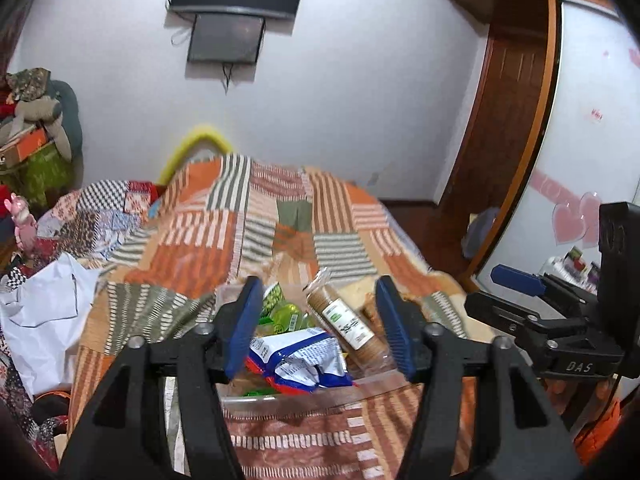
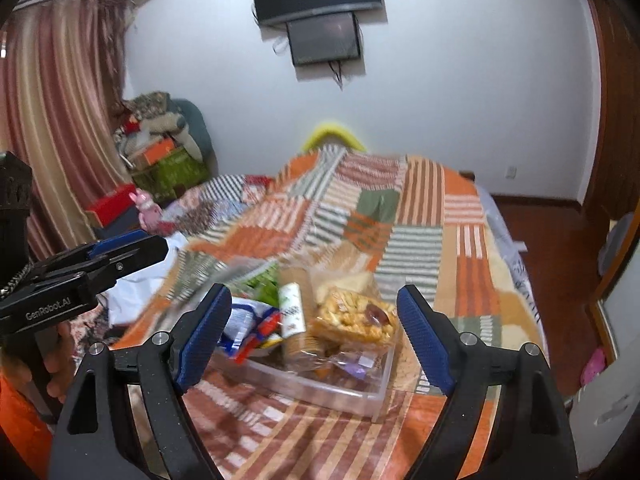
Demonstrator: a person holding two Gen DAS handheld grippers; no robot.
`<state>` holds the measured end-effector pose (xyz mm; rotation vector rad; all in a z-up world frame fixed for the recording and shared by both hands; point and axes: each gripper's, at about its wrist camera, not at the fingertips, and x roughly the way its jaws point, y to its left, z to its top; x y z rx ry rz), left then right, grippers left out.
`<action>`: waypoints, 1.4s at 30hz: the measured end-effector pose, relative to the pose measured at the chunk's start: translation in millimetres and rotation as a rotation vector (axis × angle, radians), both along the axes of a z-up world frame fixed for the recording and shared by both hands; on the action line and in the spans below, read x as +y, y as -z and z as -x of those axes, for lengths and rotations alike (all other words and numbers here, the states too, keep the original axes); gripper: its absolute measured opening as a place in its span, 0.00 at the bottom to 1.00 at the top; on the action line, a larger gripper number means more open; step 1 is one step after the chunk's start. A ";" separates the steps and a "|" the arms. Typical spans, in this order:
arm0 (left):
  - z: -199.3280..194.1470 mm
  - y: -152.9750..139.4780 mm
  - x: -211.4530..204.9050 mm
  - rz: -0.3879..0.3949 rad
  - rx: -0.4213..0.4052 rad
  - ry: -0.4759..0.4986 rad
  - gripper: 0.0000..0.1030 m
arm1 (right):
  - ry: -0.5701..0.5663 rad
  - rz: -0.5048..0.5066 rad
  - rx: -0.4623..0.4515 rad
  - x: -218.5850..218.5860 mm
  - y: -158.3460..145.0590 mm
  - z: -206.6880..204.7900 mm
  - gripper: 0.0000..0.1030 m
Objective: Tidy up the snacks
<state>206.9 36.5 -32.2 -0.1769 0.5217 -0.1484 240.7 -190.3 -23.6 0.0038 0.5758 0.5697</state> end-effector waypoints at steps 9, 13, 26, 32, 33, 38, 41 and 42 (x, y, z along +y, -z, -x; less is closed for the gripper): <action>70.5 -44.8 -4.8 -0.019 -0.156 -0.038 0.83 | 0.006 -0.069 -0.131 -11.7 -42.9 57.5 0.89; 93.4 -56.2 -11.0 -0.030 -0.207 -0.040 0.91 | 0.018 -0.086 -0.162 -14.7 -47.6 73.4 0.93; 131.7 -61.8 -28.1 -0.085 -0.268 -0.035 0.98 | 0.077 -0.050 -0.223 -7.3 -49.9 94.5 0.98; 134.9 -60.2 -30.1 -0.084 -0.264 -0.034 0.98 | 0.081 -0.061 -0.225 -12.8 -48.6 99.7 0.99; 135.0 -60.2 -30.1 -0.085 -0.265 -0.035 0.98 | 0.082 -0.063 -0.226 -13.7 -48.9 100.1 0.99; 136.7 -58.8 -30.0 -0.083 -0.265 -0.037 0.99 | 0.087 -0.071 -0.226 -16.1 -49.8 102.3 0.99; 137.5 -57.8 -30.7 -0.083 -0.264 -0.035 0.99 | 0.089 -0.074 -0.224 -17.6 -49.2 103.3 0.99; 137.4 -57.6 -30.9 -0.082 -0.263 -0.035 0.99 | 0.091 -0.075 -0.225 -18.1 -50.1 103.6 0.99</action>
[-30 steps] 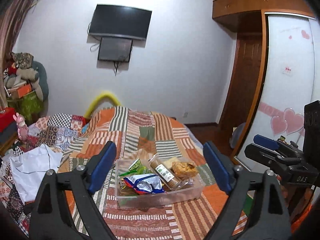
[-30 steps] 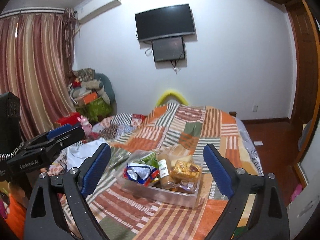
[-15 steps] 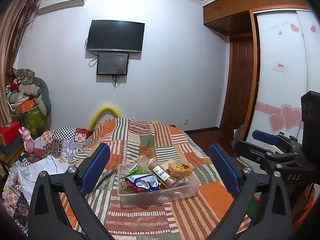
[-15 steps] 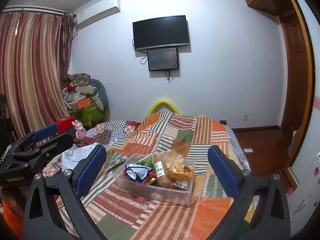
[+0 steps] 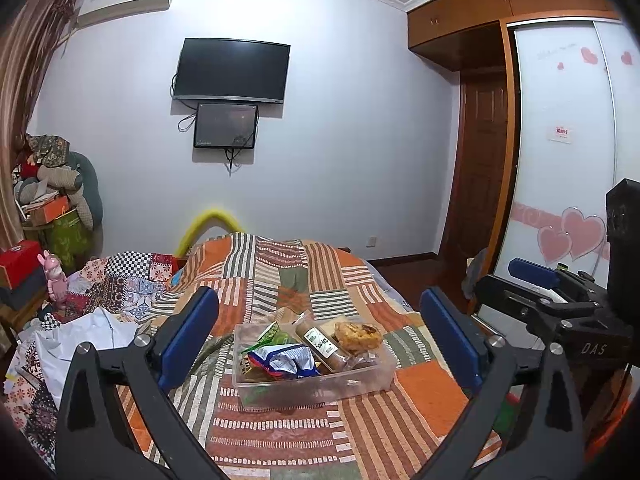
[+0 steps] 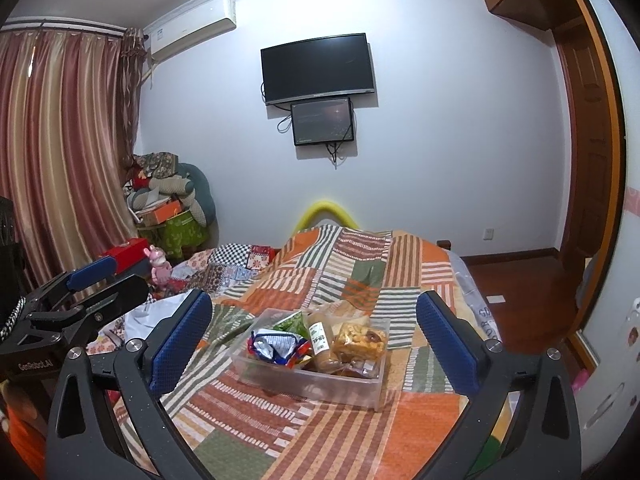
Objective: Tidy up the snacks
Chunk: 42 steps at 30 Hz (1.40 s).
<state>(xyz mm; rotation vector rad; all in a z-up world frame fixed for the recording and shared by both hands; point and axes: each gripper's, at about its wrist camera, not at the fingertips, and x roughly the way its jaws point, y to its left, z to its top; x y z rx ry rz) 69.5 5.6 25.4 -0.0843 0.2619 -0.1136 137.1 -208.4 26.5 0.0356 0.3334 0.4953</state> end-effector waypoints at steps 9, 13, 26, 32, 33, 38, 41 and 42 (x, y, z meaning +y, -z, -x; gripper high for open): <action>-0.8 0.7 -0.8 0.000 0.004 0.004 0.99 | 0.007 -0.006 0.003 -1.2 -1.8 1.2 0.99; -0.7 0.7 -0.9 -0.003 0.004 0.004 0.99 | 0.008 -0.007 0.006 -2.1 -1.1 1.5 0.99; -3.8 0.2 0.1 0.016 0.010 0.025 0.99 | 0.011 -0.019 0.000 -5.5 -3.4 1.2 1.00; -1.1 -1.1 0.8 0.021 0.000 0.028 0.99 | 0.008 -0.015 -0.001 -5.2 -3.6 1.3 1.00; -1.4 -1.7 0.6 0.021 0.000 0.027 0.99 | 0.008 -0.014 -0.001 -5.1 -4.1 1.5 1.00; -0.2 -2.2 1.4 0.025 -0.004 0.019 0.99 | 0.006 -0.015 -0.003 -4.9 -4.5 1.8 1.00; -0.6 -1.5 -0.1 0.021 0.002 0.029 0.99 | 0.006 -0.016 -0.001 -4.9 -4.9 1.9 1.00; -0.4 -1.6 -0.2 0.020 0.004 0.031 0.99 | 0.005 -0.017 0.000 -5.1 -4.8 1.8 1.00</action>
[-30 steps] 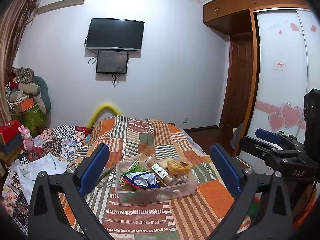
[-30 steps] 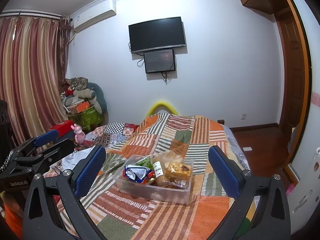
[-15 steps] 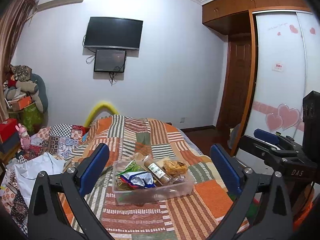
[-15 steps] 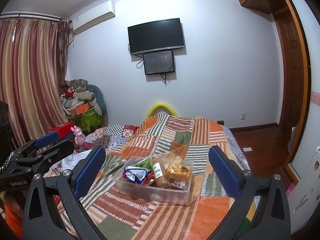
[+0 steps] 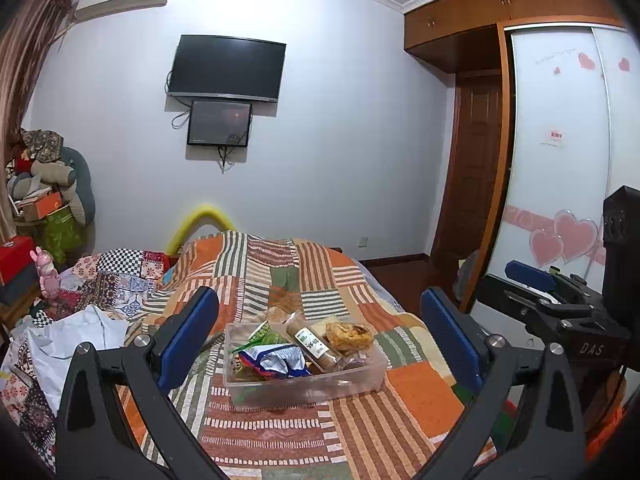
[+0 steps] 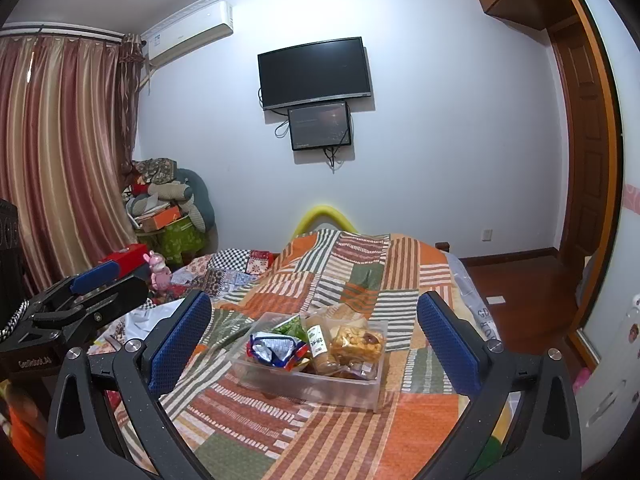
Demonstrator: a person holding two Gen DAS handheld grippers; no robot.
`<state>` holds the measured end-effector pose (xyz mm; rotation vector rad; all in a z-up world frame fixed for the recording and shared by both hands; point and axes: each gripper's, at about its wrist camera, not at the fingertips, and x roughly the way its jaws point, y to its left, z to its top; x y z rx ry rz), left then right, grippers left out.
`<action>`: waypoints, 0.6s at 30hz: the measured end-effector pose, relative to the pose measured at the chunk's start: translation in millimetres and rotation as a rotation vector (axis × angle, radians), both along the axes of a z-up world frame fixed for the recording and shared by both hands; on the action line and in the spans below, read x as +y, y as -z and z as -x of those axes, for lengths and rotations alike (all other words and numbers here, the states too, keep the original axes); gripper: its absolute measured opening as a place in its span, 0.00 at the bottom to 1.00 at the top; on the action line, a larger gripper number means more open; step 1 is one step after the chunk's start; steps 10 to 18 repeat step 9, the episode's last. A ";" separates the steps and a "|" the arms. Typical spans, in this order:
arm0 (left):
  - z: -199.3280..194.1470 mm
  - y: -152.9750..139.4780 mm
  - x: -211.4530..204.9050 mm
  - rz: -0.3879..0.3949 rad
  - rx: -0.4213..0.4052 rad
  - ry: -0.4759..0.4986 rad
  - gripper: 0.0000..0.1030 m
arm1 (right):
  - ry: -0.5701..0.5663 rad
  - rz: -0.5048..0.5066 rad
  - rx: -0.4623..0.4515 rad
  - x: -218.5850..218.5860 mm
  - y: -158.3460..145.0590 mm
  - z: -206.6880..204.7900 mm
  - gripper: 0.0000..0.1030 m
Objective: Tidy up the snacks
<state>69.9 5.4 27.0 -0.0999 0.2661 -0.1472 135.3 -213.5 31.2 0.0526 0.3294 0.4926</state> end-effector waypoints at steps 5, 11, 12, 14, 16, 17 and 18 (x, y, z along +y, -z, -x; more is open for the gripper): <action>-0.6 1.5 -2.0 -0.004 0.005 0.004 0.99 | 0.000 0.001 0.004 1.8 0.0 0.3 1.00; -2.5 3.4 -0.2 0.004 0.016 0.004 0.99 | 0.001 0.004 0.008 3.0 0.4 -0.9 1.00; -2.5 3.4 -0.2 0.004 0.016 0.004 0.99 | 0.001 0.004 0.008 3.0 0.4 -0.9 1.00; -2.5 3.4 -0.2 0.004 0.016 0.004 0.99 | 0.001 0.004 0.008 3.0 0.4 -0.9 1.00; -2.5 3.4 -0.2 0.004 0.016 0.004 0.99 | 0.001 0.004 0.008 3.0 0.4 -0.9 1.00; -2.5 3.4 -0.2 0.004 0.016 0.004 0.99 | 0.001 0.004 0.008 3.0 0.4 -0.9 1.00; -2.5 3.4 -0.2 0.004 0.016 0.004 0.99 | 0.001 0.004 0.008 3.0 0.4 -0.9 1.00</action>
